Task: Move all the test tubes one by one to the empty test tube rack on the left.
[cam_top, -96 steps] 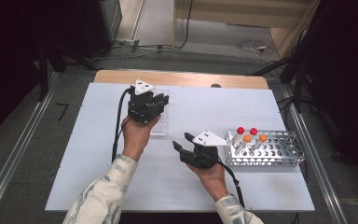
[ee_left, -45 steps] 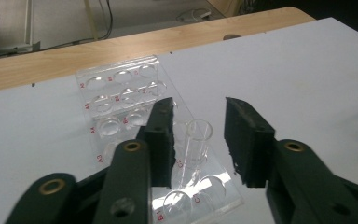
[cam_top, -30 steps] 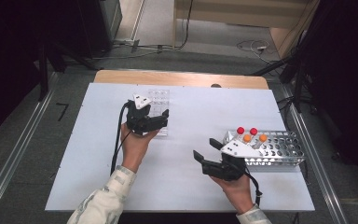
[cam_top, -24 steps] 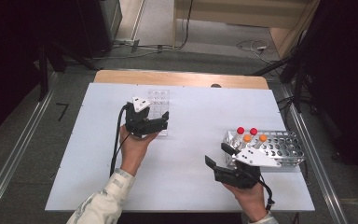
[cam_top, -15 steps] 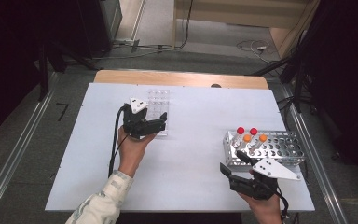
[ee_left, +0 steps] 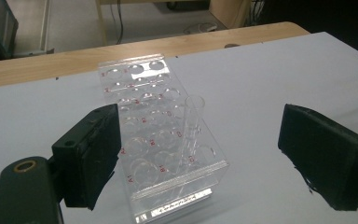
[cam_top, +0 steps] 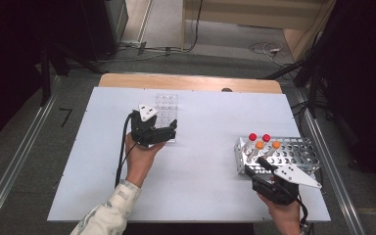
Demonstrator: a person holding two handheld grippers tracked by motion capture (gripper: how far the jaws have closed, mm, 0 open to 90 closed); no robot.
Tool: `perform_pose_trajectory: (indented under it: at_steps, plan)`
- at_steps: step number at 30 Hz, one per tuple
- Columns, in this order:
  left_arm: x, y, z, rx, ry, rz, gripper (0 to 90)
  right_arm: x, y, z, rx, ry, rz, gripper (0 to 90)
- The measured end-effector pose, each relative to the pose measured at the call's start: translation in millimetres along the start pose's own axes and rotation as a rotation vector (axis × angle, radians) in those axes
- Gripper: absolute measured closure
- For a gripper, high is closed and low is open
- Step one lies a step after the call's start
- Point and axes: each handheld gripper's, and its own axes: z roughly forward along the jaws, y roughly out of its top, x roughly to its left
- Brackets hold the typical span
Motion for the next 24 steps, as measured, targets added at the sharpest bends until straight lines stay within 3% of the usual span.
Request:
perform_pose_trajectory:
  at_steps: [8,24]
  plan:
    - [-0.6,-2.0,-0.2,0.000,0.001,-0.003,13.9,-8.4,-5.6,11.4,0.010,-0.038,0.015,55.9]
    - [-3.7,-2.3,-0.2,-0.005,-0.009,-0.004,14.2,-9.1,-6.9,26.5,0.032,-0.046,0.006,71.2]
